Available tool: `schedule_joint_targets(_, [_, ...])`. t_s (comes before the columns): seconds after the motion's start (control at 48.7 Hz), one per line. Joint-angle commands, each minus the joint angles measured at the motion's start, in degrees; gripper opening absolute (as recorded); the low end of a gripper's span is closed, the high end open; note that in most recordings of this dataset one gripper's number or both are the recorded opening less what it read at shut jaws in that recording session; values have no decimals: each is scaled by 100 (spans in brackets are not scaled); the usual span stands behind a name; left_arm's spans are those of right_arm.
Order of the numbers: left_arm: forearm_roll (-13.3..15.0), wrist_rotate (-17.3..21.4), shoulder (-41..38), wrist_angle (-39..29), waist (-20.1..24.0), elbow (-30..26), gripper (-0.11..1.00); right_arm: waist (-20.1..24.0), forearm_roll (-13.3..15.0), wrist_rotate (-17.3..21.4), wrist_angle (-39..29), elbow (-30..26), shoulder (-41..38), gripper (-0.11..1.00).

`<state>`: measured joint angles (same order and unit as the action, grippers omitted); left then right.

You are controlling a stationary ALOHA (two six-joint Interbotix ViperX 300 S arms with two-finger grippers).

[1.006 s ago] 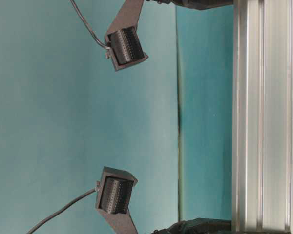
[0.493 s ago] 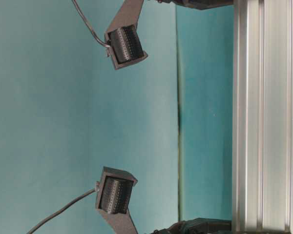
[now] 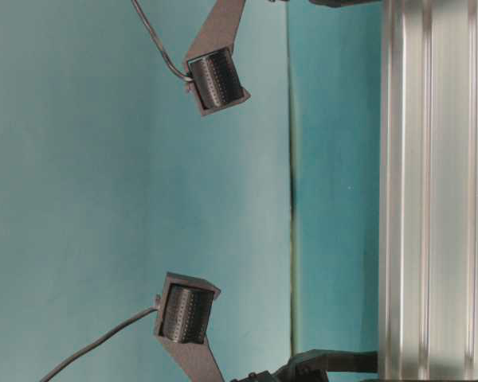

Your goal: Lift the metal rail with both hands and move it towards you.

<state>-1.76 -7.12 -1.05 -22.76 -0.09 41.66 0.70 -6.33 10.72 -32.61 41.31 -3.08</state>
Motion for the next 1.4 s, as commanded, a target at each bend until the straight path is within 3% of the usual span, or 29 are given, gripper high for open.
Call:
schedule_joint_targets(0.0, [0, -9, 35, 26, -9, -35, 89, 35, 35, 18, 35, -18, -18, 100])
schedule_joint_targets(0.411, [0, 44, 352, -185, -9, -79, 90, -123, 246, 9, 62, -44, 527, 100])
schedule_joint_targets(1.068, [0, 422, 3059, -387, 70, 325, 92, -149, 290, -9, 615, 299, 2760, 100])
schedule_joint_targets(1.375, [0, 396, 4140, -325, 70, 650, 92, -149, 404, 26, 1538, 826, 4043, 100])
